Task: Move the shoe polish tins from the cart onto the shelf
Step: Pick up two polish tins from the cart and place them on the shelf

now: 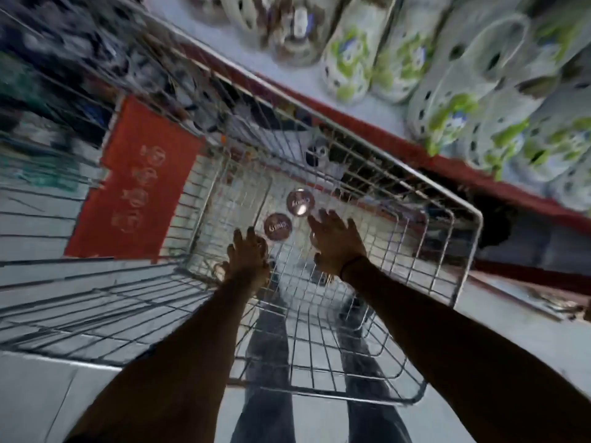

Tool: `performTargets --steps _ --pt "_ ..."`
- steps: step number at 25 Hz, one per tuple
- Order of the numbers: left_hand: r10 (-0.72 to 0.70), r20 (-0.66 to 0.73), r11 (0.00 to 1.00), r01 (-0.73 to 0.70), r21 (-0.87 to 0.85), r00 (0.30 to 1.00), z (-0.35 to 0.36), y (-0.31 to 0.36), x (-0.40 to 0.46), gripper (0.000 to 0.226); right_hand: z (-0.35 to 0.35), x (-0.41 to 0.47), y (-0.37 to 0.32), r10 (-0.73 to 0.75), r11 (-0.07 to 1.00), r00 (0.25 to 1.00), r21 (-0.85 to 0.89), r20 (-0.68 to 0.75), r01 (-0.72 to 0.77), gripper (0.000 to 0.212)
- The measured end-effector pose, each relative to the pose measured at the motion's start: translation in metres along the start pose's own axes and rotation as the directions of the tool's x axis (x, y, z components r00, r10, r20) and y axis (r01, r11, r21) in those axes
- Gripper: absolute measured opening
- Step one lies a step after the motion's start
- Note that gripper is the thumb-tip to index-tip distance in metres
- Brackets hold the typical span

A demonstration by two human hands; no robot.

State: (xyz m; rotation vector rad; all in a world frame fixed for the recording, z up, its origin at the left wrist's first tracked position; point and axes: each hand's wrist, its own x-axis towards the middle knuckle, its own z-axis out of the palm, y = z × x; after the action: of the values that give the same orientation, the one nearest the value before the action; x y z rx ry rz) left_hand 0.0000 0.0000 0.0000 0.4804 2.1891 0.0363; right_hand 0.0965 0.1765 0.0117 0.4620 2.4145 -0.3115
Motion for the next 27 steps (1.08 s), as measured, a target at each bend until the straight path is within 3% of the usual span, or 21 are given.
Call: performTargets --steps 1,3,7,11,14,17,21,24,27 --pt "-0.001 0.032 0.998 -0.001 0.063 0.999 0.012 0.0 0.011 0.074 0.014 0.012 -0.001 0.011 1.0 0.999 -0.006 0.053 -0.01 0.09" --pt "-0.06 -0.047 0.998 0.061 0.022 0.997 0.031 -0.002 0.025 0.082 0.035 0.025 -0.001 0.019 1.0 0.999 0.0 0.045 -0.019 0.08" --pt "-0.056 -0.192 0.998 0.056 -0.007 0.98 0.051 -0.005 0.033 0.067 0.058 0.028 -0.003 0.016 1.0 1.0 0.024 -0.012 -0.015 0.065" --pt "0.023 -0.218 1.0 -0.027 -0.015 0.976 0.028 -0.001 0.011 0.071 0.037 0.009 -0.004 0.026 0.995 0.999 0.096 -0.025 -0.023 0.053" --pt "0.106 -0.333 0.994 -0.089 0.066 0.937 -0.018 0.003 -0.025 0.073 -0.014 -0.02 -0.011 0.008 0.975 0.998 0.223 -0.054 0.005 0.046" --pt "0.222 -0.492 0.974 -0.168 0.152 0.842 -0.086 0.014 -0.064 0.076 -0.09 -0.054 -0.018 0.051 0.935 0.98 0.354 -0.19 0.02 0.043" --pt "0.329 -0.708 0.929 -0.347 0.126 0.625 -0.193 0.048 -0.111 0.074 -0.209 -0.102 -0.021 0.043 0.921 0.888 0.363 -0.458 0.143 0.039" --pt "0.351 -0.813 0.855 -0.512 0.077 0.464 -0.274 0.084 -0.145 0.068 -0.294 -0.137 -0.011 0.055 0.943 0.752 0.282 -0.657 0.177 0.04" --pt "0.449 -0.85 0.751 -0.632 0.192 0.276 -0.345 0.132 -0.171 0.061 -0.365 -0.168 0.014 0.052 0.969 0.561 0.177 -0.826 0.171 0.055"
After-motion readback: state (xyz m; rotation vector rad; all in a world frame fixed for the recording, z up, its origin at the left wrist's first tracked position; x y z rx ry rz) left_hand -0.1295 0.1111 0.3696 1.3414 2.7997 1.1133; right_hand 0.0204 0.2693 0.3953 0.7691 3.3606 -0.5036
